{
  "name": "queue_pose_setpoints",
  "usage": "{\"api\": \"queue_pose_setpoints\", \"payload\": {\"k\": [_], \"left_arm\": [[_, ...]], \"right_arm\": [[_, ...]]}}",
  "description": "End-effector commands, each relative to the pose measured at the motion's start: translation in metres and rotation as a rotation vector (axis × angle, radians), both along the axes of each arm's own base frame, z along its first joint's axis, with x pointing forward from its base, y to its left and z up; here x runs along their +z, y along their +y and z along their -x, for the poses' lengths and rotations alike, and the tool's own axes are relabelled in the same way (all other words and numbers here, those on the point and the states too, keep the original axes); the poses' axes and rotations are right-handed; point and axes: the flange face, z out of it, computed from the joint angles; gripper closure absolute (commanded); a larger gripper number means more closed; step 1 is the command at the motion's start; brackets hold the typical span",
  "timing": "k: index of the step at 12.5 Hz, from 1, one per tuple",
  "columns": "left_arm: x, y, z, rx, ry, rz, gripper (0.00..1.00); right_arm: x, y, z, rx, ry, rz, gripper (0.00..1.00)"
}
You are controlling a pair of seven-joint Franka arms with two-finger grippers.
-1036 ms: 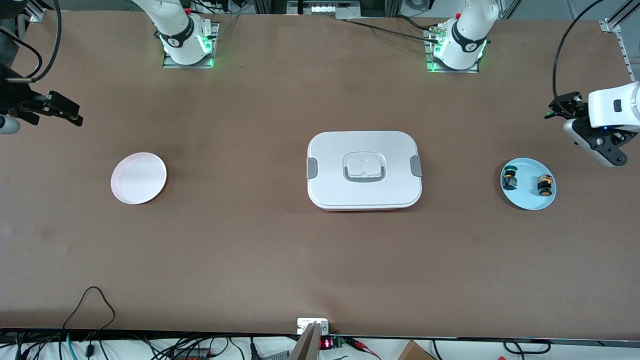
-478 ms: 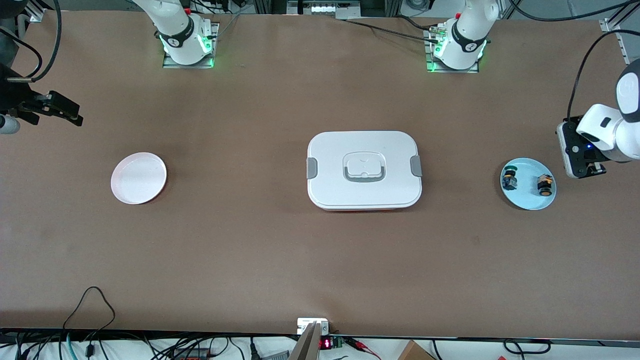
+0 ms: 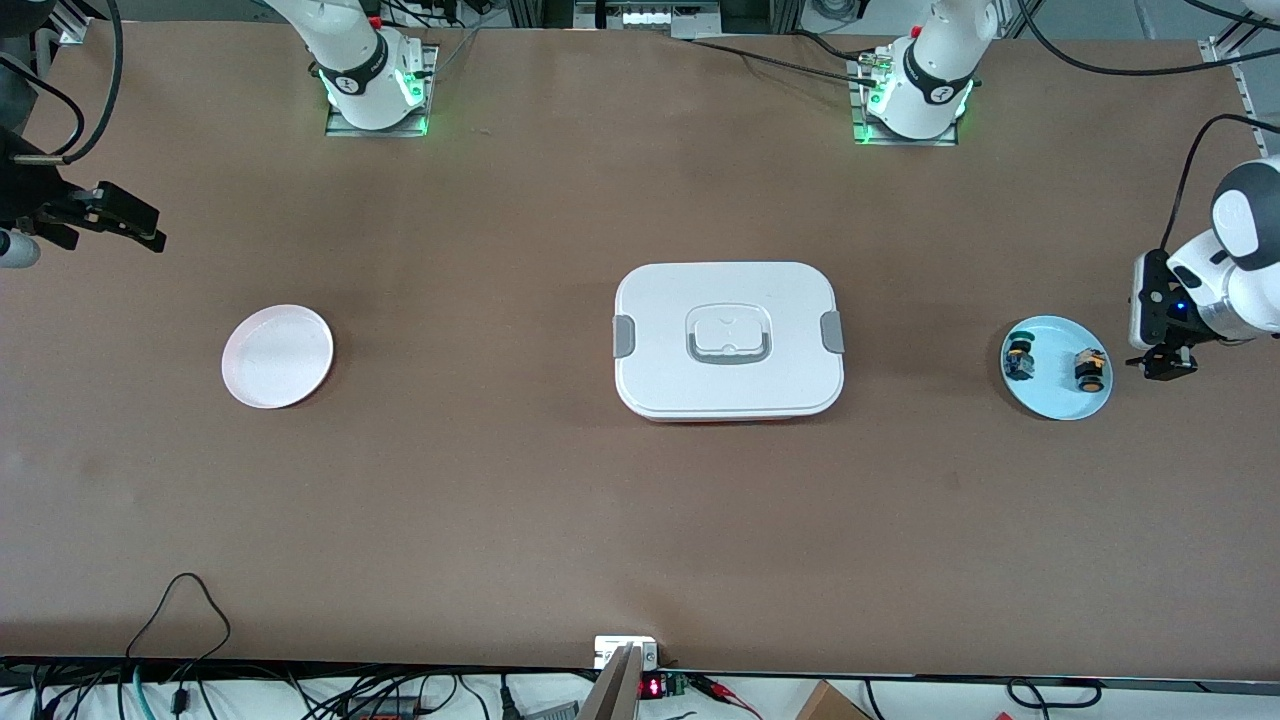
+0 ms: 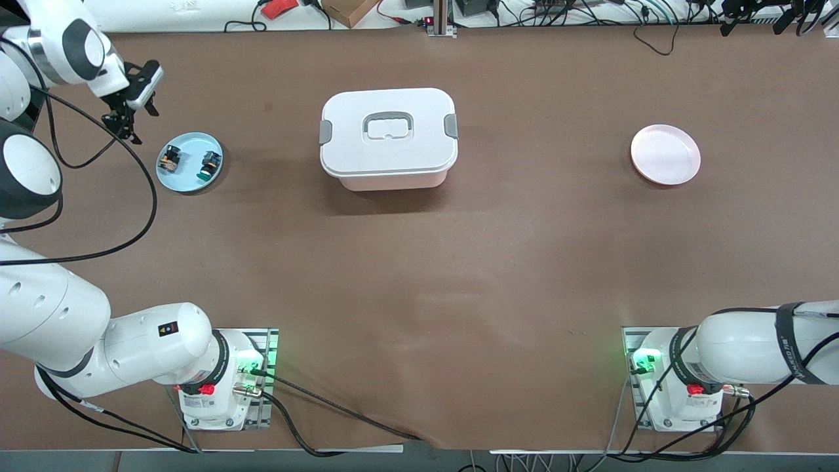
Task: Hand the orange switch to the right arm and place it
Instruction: 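Lower the left gripper and close it on the orange switch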
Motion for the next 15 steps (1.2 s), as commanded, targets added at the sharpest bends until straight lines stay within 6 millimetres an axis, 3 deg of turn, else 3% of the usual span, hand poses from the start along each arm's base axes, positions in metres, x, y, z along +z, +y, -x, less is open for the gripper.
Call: {"api": "queue_pose_setpoints", "payload": {"k": [1, 5, 15], "left_arm": [[-0.048, 0.042, 0.010, -0.041, -0.002, 0.063, 0.00], [-0.085, 0.049, 0.012, -0.041, -0.016, 0.111, 0.00], [-0.106, 0.044, 0.005, -0.137, -0.089, 0.227, 0.00]], "right_arm": [[0.007, 0.001, 0.003, 0.008, 0.002, 0.002, 0.00], [0.007, 0.001, 0.003, 0.008, 0.002, 0.002, 0.00], [0.007, 0.001, 0.003, 0.008, 0.002, 0.002, 0.00]]}}
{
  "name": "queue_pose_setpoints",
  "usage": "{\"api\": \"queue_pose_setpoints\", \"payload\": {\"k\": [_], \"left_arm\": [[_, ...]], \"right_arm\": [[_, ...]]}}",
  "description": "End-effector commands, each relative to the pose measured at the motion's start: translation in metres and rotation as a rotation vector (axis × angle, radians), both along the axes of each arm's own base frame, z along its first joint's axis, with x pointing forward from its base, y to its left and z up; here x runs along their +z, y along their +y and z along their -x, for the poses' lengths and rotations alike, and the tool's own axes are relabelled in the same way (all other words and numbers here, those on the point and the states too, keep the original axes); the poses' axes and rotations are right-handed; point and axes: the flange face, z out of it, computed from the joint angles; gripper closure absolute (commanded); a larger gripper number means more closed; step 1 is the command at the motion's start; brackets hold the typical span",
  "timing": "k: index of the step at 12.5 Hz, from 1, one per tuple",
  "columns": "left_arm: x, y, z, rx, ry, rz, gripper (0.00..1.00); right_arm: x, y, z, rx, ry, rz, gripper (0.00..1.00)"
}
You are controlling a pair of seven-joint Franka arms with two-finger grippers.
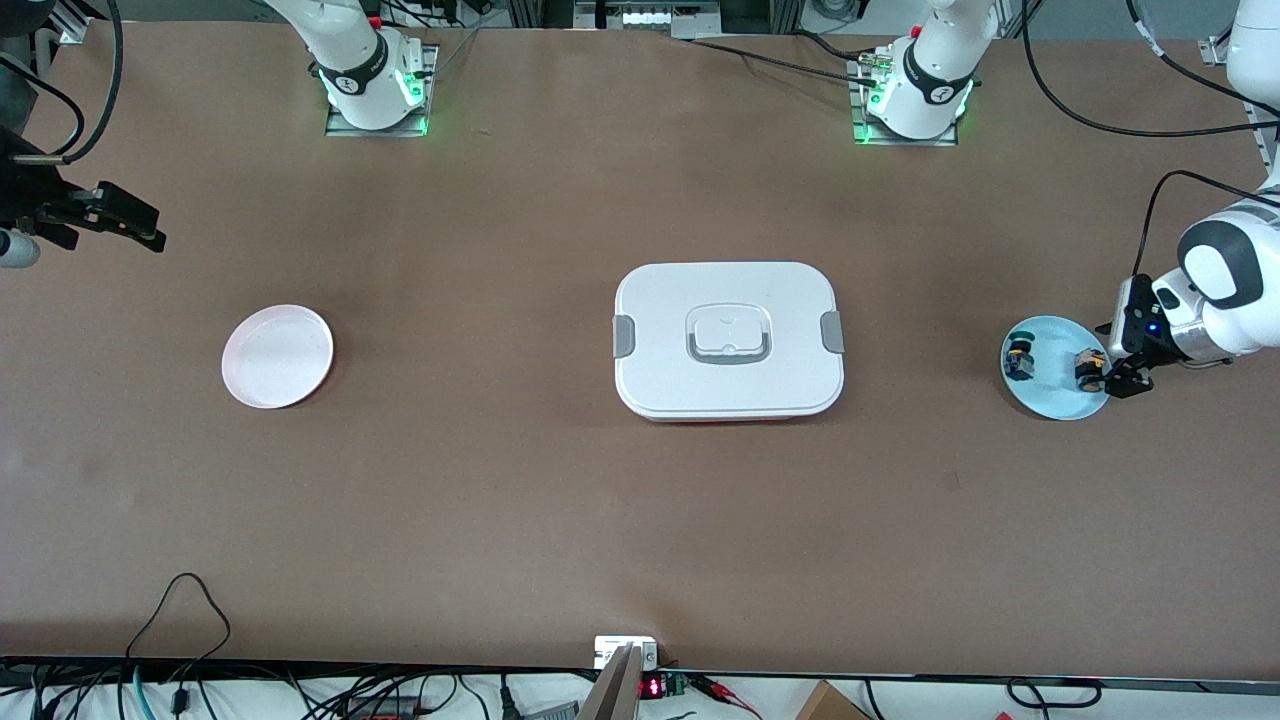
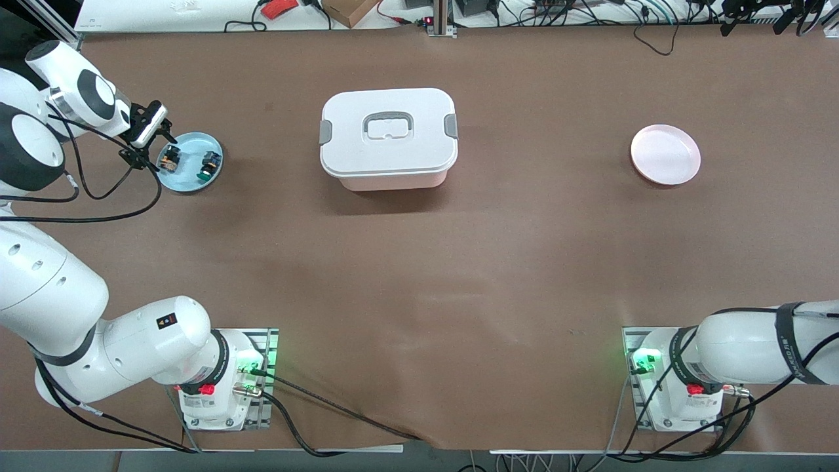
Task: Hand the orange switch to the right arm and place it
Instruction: 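Lower the left gripper and close it on the orange switch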
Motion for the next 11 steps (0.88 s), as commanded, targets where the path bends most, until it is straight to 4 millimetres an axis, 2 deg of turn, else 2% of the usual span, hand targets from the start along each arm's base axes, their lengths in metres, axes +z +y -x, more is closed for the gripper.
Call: {"api": "queue_pose_setpoints", "payload": {"k": [1, 3, 4, 6, 11], "left_arm": [[0.000, 0.004, -0.005, -0.021, -0.027, 0.022, 0.00], [0.001, 0.007, -0.007, -0.034, -0.053, 0.010, 0.00], [-0.008, 0.007, -0.006, -0.045, -0.048, 0.017, 0.00], [-0.014, 0.012, -0.005, -0.036, -0.062, 0.024, 0.00], [-0.018, 0.014, -0.010, -0.040, -0.081, 0.030, 0.00]], "right_arm": [[0.007, 0.001, 0.003, 0.008, 0.004, 0.002, 0.00], [0.007, 0.001, 0.003, 0.009, 0.004, 0.002, 0.00], [0.007, 0.001, 0.003, 0.009, 0.004, 0.002, 0.00], [0.007, 0.001, 0.003, 0.009, 0.004, 0.002, 0.00], [0.006, 0.001, 0.002, 0.008, 0.005, 0.002, 0.00]]}}
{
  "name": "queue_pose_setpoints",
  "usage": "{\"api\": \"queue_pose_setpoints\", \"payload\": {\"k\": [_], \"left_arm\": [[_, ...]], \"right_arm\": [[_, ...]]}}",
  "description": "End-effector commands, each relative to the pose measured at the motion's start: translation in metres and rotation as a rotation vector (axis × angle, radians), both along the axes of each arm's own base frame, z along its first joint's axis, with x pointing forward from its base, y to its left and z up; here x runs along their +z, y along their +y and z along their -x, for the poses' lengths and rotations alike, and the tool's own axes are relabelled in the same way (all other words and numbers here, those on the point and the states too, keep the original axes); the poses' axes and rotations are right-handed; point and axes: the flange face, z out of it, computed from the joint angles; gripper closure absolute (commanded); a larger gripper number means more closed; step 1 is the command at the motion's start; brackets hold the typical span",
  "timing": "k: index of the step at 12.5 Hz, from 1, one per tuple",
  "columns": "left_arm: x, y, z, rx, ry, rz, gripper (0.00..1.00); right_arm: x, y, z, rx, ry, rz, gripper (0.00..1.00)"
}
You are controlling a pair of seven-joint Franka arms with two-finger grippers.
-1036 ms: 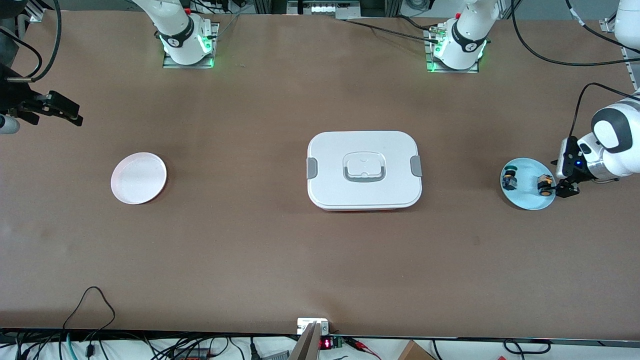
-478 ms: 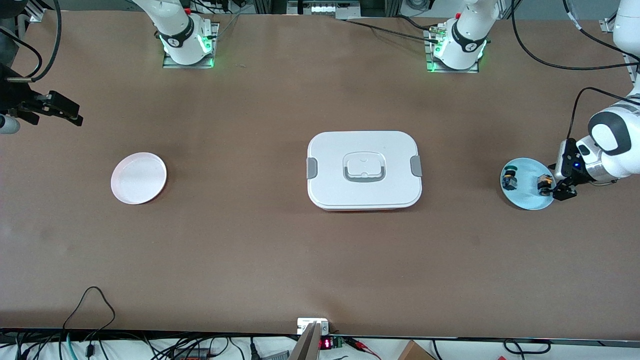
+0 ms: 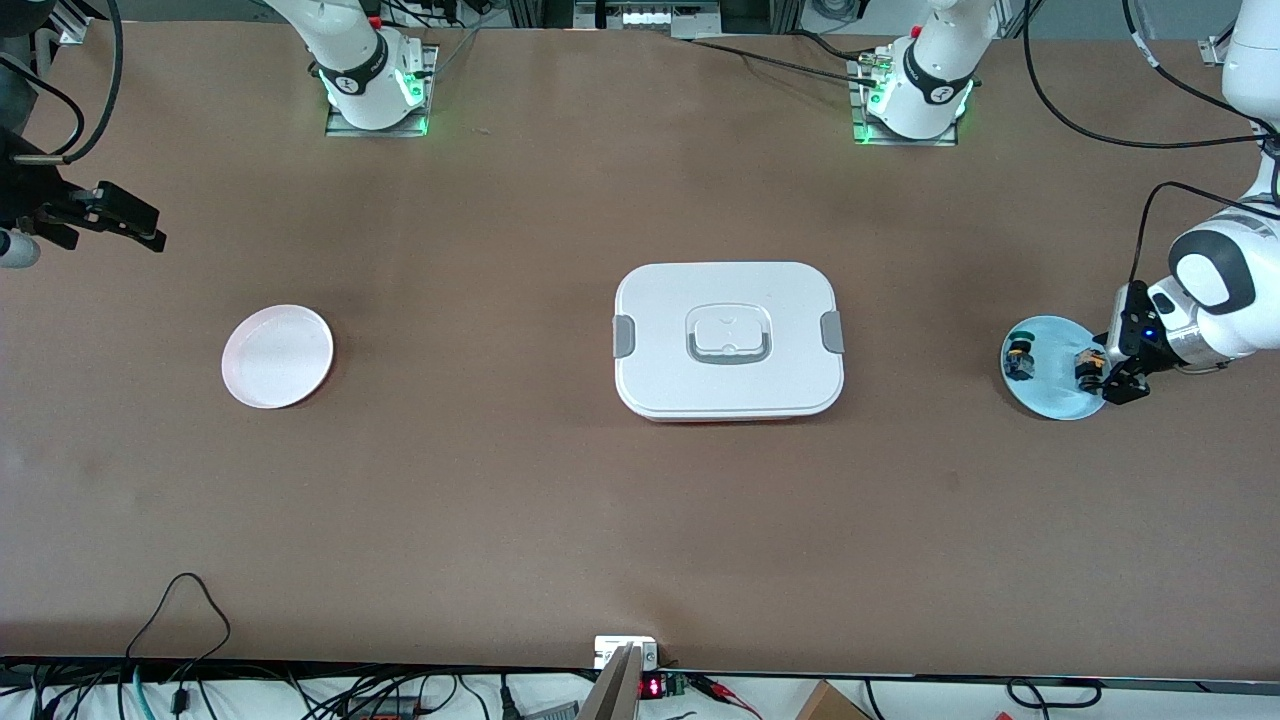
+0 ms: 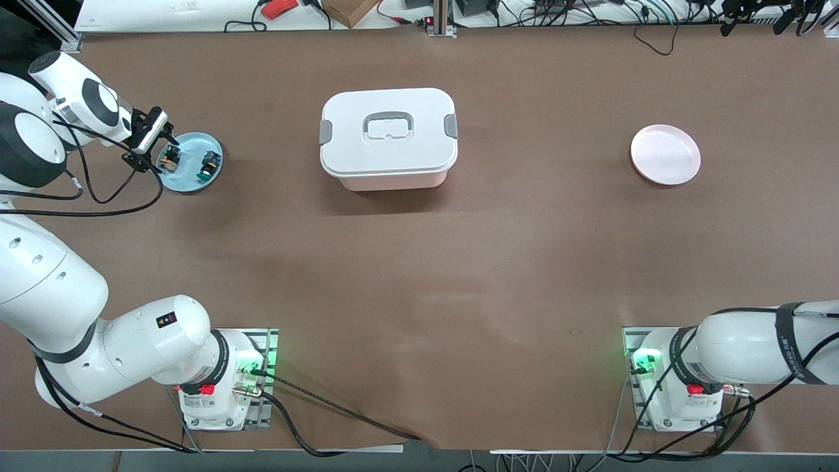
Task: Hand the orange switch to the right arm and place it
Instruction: 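Lower the left gripper and close it on the orange switch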
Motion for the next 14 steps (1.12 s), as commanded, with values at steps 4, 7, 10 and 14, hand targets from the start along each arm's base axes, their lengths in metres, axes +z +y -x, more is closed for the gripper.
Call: {"api": "queue_pose_setpoints", "payload": {"k": [4, 7, 10, 14], "left_arm": [[-0.010, 0.008, -0.011, -0.025, -0.036, 0.041, 0.00], [-0.011, 0.008, -0.011, -0.039, -0.035, 0.043, 0.01], [-0.009, 0.008, -0.014, -0.058, -0.046, 0.044, 0.19], [-0.009, 0.004, -0.017, -0.100, -0.054, 0.049, 0.60]], "right_arm": [[0.004, -0.002, 0.001, 0.003, 0.006, 0.002, 0.00], [0.002, -0.002, 0.000, -0.003, 0.010, 0.004, 0.00], [-0.010, 0.001, -0.007, 0.005, 0.024, 0.003, 0.00], [-0.010, -0.009, -0.006, -0.008, 0.029, -0.002, 0.00]]}}
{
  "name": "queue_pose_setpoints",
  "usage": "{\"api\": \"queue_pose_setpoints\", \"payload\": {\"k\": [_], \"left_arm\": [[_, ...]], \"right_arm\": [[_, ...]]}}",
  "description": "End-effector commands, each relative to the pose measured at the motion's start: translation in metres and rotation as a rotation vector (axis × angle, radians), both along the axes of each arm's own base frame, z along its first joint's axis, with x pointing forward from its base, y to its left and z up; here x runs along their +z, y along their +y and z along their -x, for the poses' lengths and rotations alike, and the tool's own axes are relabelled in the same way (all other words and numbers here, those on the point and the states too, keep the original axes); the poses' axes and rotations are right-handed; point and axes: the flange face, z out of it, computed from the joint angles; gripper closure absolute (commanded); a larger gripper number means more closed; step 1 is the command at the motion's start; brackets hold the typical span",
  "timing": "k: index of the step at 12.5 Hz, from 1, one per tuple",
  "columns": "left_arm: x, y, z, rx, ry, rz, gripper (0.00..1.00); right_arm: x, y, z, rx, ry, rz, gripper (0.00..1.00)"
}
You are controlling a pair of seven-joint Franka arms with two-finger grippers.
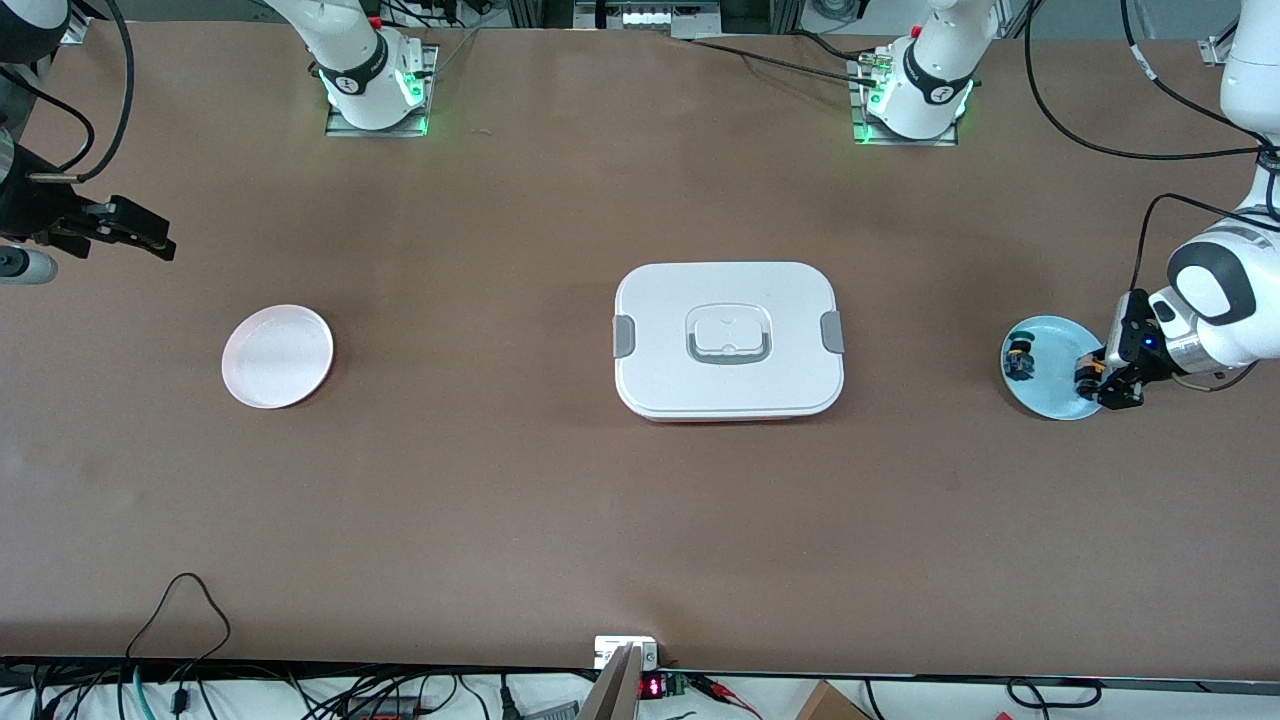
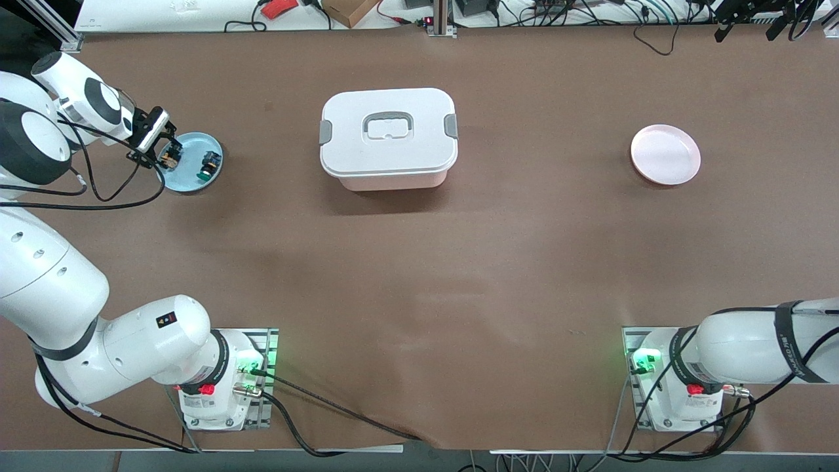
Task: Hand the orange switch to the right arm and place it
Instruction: 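Lower the left gripper and close it on the orange switch, then lift the orange switch with the left gripper while the right gripper approaches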
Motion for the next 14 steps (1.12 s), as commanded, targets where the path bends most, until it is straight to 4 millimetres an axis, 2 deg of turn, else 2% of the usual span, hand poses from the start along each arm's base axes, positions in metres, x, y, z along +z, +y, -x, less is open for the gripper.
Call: {"api": "queue_pose_setpoints", "payload": {"k": [1, 2, 3, 5, 6, 8, 9, 12, 14], "left_arm": [[0.000, -0.001, -0.007, -0.067, -0.029, 0.029, 0.75], [0.003, -0.001, -0.009, -0.062, -0.034, 0.032, 0.93], [0.004, 0.002, -0.008, -0.044, -0.037, 0.044, 1.00], [0.006, 0.000, -0.008, -0.008, -0.015, 0.108, 1.00], [0.004, -0.005, -0.010, 0.005, 0.013, 0.160, 1.00], [0.014, -0.015, -0.014, 0.031, 0.067, 0.264, 1.00], [0.018, -0.018, -0.015, 0.069, 0.104, 0.319, 1.00], [0.026, -0.033, -0.036, 0.072, 0.201, 0.477, 1.00], [0.020, -0.060, -0.044, 0.071, 0.251, 0.632, 1.00]], "right_arm": [[0.010, -0.008, 0.002, -0.005, -0.008, 0.001, 0.00], [0.015, -0.008, 0.002, -0.002, -0.019, 0.004, 0.00], [0.015, -0.008, 0.001, 0.000, -0.019, 0.010, 0.00], [0.016, -0.007, 0.005, 0.000, 0.001, 0.009, 0.00], [0.015, -0.009, 0.006, -0.013, 0.008, -0.003, 0.00], [0.015, -0.010, 0.007, -0.019, 0.010, -0.032, 0.00], [0.018, -0.006, 0.009, -0.018, 0.007, -0.060, 0.00], [0.020, 0.018, 0.008, 0.028, 0.005, -0.162, 0.00], [0.031, 0.027, 0.007, 0.027, -0.020, -0.304, 0.00]]}}
